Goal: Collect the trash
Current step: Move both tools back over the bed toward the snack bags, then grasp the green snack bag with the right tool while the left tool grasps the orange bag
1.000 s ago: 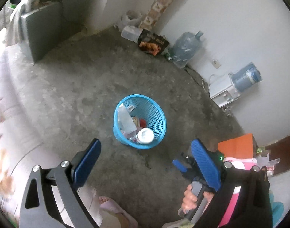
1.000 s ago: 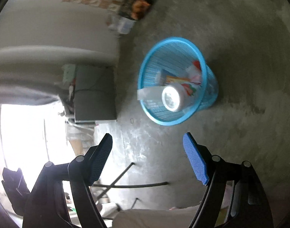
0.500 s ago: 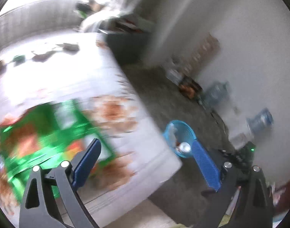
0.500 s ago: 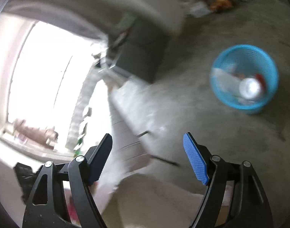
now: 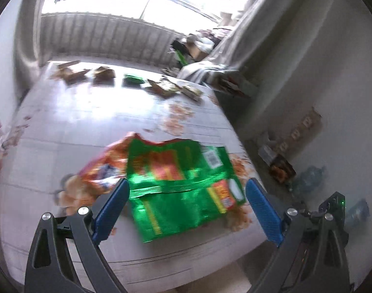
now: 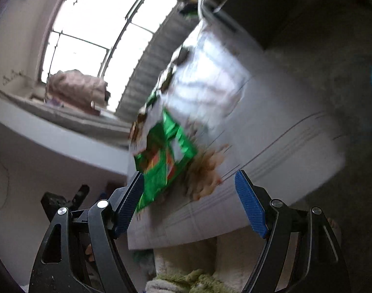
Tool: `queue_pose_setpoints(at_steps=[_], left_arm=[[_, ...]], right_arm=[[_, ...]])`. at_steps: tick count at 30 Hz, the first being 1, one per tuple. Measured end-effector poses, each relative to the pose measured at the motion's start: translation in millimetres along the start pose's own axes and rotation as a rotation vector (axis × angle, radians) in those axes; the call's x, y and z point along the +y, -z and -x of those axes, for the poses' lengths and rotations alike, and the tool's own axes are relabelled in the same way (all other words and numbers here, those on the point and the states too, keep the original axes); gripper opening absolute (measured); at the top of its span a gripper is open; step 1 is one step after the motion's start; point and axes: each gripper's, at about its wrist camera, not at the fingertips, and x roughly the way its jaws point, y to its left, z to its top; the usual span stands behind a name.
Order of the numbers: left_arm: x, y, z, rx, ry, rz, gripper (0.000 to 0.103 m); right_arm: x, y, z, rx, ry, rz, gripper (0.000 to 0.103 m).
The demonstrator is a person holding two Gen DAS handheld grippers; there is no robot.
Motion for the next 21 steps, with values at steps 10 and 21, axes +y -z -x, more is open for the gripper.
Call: queue_pose_setpoints(at_steps=[10, 21], left_arm=[[49, 12, -10, 0.014, -0.066, 0.091, 0.077], [48, 2, -57, 0.071, -0.068, 0.049, 0.058]], right_arm=[[20, 8, -49, 0.175, -0.048, -0.055, 0.066], [32, -2, -87, 0.168, -0.005, -0.078, 0.043]])
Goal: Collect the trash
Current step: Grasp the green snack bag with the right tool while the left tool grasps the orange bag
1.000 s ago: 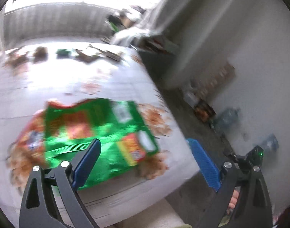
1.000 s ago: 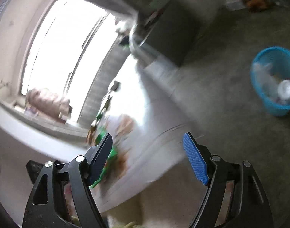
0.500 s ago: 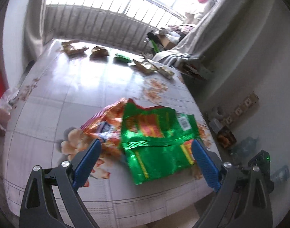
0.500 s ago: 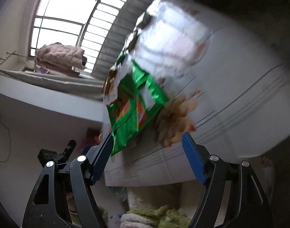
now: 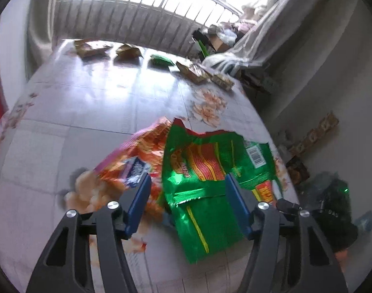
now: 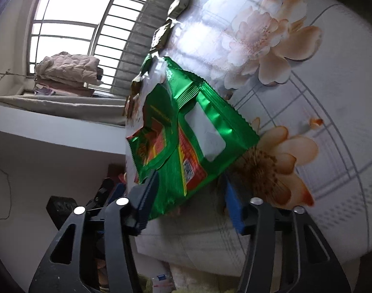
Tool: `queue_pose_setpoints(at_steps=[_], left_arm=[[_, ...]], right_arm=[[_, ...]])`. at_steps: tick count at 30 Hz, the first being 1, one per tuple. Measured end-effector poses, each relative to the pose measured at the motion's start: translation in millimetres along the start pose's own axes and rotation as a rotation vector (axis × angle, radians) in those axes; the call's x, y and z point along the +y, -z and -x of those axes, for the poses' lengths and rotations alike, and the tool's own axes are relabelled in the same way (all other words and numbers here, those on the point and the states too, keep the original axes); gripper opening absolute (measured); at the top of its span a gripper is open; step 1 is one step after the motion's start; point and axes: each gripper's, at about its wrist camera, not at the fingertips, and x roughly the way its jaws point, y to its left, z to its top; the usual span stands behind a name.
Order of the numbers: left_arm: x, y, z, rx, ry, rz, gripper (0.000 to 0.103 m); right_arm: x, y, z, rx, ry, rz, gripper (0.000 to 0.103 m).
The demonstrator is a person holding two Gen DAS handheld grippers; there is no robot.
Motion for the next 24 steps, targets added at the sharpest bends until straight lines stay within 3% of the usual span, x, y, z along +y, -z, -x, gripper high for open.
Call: queue_pose_setpoints(at_steps=[2, 5, 8, 11, 17, 21, 24], left_arm=[[-4, 2, -18, 0.051, -0.008, -0.006, 0.051], [-15, 13, -28, 0.102, 0.027, -0.022, 0.049], [-31, 29, -29, 0.142, 0.08, -0.081, 0.049], [-35, 43, -33, 0.191, 0.162, -0.055, 0.049], [-36, 55, -31, 0.235, 0.277, 0.024, 0.048], [-32, 58, -17, 0.228, 0.302, 0.049, 0.048], [-21, 60, 0, 0.214, 0.274, 0.078, 0.048]], right_arm=[[-1, -3, -1, -0.011, -0.004, 0.001, 0.038], [-6, -8, -3, -0.012, -0.008, -0.016, 0.029], [-9, -10, -1, -0.017, -0.011, -0.022, 0.027], [-10, -11, 0, -0.012, -0.018, -0.023, 0.028], [1, -11, -13, -0.008, 0.008, 0.02, 0.026], [4, -8, -16, -0.001, 0.056, 0.074, 0.014], [8, -4, -14, -0.012, 0.089, 0.126, 0.011]])
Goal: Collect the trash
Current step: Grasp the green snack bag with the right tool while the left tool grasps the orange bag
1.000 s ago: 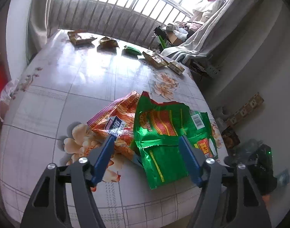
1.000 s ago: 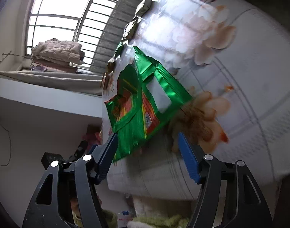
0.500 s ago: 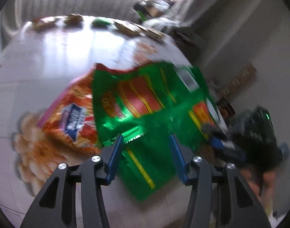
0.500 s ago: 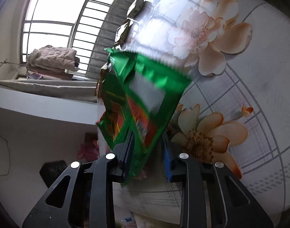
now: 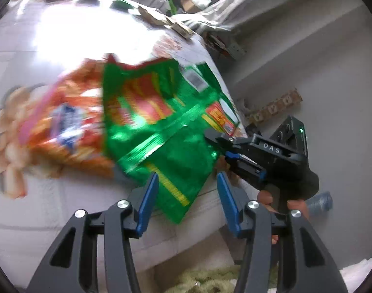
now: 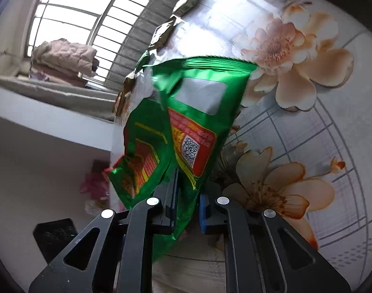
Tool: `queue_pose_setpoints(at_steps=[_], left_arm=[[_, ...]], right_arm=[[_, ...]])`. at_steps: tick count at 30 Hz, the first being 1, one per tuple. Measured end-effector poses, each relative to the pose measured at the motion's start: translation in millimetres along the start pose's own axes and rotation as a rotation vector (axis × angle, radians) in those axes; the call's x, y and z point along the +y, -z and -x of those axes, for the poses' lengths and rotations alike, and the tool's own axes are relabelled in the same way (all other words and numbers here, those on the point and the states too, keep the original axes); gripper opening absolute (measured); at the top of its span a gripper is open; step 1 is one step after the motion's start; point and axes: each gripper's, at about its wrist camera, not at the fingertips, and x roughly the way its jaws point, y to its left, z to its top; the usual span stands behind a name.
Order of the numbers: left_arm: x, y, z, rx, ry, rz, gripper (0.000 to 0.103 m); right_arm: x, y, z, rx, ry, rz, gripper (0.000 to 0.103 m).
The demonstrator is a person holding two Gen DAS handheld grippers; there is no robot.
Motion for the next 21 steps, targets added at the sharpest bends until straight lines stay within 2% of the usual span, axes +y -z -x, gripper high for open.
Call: queue_pose_setpoints(at_steps=[4, 6, 9, 14, 17, 19, 21], left_arm=[[19, 5, 25, -0.064, -0.091, 0.068, 0.048], [39, 3, 37, -0.12, -0.149, 0.155, 0.048], [69, -1, 45, -0.162, -0.2, 0.295, 0.049], [91, -12, 52, -0.249, -0.146, 0.416, 0.052], [99, -18, 48, -0.259, -0.053, 0.49, 0.052], [103, -17, 49, -0.281, -0.006, 0.524, 0.053], [107, -14, 51, -0.32, 0.076, 0.57, 0.054]], right_arm=[[7, 5, 1, -0.007, 0.042, 0.056, 0.01], [7, 5, 1, -0.006, 0.045, 0.059, 0.01], [9, 5, 0, -0.005, 0.047, 0.06, 0.01], [15, 1, -6, -0.005, 0.071, 0.082, 0.01], [19, 0, -11, -0.004, 0.081, 0.093, 0.01], [20, 0, -13, -0.006, 0.081, 0.092, 0.01], [20, -1, -13, -0.006, 0.075, 0.087, 0.01]])
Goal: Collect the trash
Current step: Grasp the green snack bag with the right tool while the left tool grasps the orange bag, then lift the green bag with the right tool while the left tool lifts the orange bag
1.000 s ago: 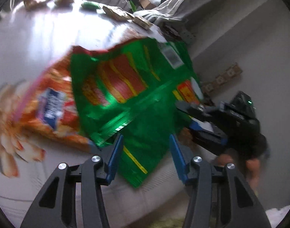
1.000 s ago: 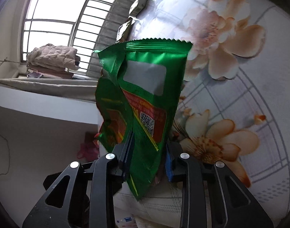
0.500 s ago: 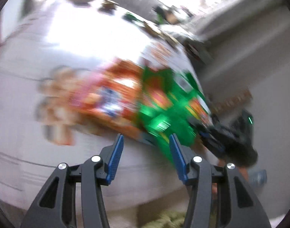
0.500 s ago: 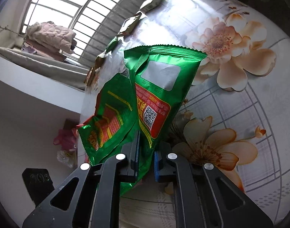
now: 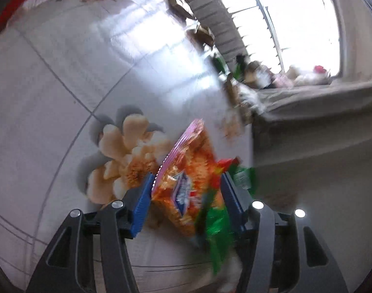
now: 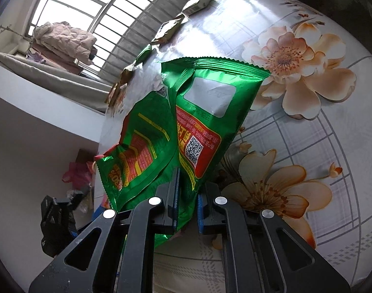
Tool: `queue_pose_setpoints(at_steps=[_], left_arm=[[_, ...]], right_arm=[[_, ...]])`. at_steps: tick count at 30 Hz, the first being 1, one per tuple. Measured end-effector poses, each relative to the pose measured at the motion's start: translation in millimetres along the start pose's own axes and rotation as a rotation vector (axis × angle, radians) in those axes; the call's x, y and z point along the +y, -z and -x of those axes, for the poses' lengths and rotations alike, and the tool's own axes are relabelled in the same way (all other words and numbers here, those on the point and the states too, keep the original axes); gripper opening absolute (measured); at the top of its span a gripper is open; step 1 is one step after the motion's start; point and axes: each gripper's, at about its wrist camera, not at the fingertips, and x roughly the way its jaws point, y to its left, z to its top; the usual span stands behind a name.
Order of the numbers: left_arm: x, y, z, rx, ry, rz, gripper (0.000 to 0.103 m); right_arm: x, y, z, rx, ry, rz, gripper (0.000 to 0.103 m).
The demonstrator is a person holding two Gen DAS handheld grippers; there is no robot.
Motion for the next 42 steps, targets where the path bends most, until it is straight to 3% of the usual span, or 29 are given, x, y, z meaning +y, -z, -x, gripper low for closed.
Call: queue_pose_setpoints(at_steps=[2, 4, 6, 12, 15, 19, 30, 35, 39, 42], left_arm=[[9, 1, 6, -0.01, 0.159, 0.097, 0.054], [14, 5, 10, -0.022, 0.25, 0.15, 0.054], [14, 8, 8, -0.019, 0.276, 0.15, 0.054], [14, 24, -6, 0.037, 0.26, 0.185, 0.052], [3, 28, -13, 0.057, 0.231, 0.144, 0.052], [-2, 35, -31, 0.108, 0.188, 0.128, 0.031], [-24, 37, -23, 0.055, 0.095, -0.074, 0.009], [-48, 49, -25, 0.022, -0.014, -0.272, 0.007], [-78, 64, -28, -0.03, -0.139, -0.506, 0.007], [-93, 71, -32, -0.054, -0.182, -0.602, 0.006]], right_arm=[[-2, 0, 0, -0.001, -0.007, -0.006, 0.01], [-2, 1, 0, -0.002, -0.011, -0.007, 0.01], [-5, 2, 0, -0.003, -0.017, -0.01, 0.01], [-10, 2, 2, -0.003, -0.039, -0.021, 0.01], [-13, 2, 2, -0.003, -0.05, -0.029, 0.01], [-14, 2, 1, 0.003, -0.073, -0.044, 0.009], [-48, 0, 18, -0.002, -0.187, -0.171, 0.006], [-66, 2, 30, -0.003, -0.252, -0.242, 0.006], [-81, 5, 34, 0.01, -0.347, -0.32, 0.006], [-93, 7, 39, 0.007, -0.409, -0.377, 0.005]])
